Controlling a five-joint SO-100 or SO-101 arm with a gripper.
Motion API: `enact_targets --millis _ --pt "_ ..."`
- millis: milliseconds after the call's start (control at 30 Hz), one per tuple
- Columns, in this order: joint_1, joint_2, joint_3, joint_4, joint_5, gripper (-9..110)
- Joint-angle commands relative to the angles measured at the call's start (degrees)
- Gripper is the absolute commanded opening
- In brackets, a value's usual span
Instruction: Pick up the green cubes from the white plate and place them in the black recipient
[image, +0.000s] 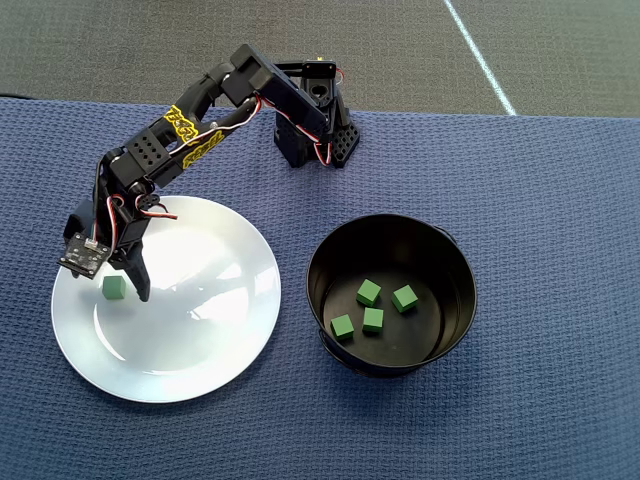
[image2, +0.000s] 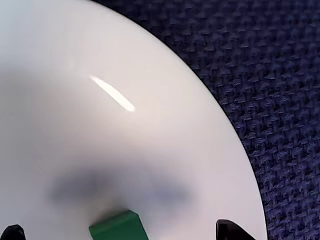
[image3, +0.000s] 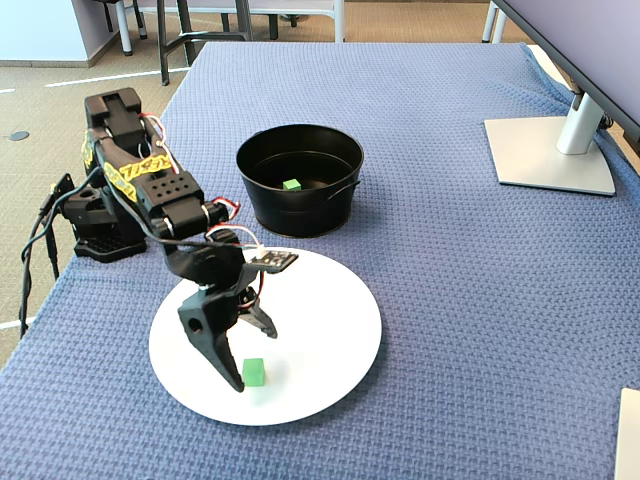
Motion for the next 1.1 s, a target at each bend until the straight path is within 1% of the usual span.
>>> enact_targets --millis 0,333,633,833,1067 --pt "-2.1 0.6 -4.1 0.7 -3.8 45" --pt "-3.0 1.9 0.3 0.2 -5.1 44" --pt "-2.7 1.8 1.1 0.1 -5.4 43" --pt "-2.5 1.9 3.8 -1.7 -5.4 35" --pt "-2.5 2.0 4.9 -2.6 -4.9 33"
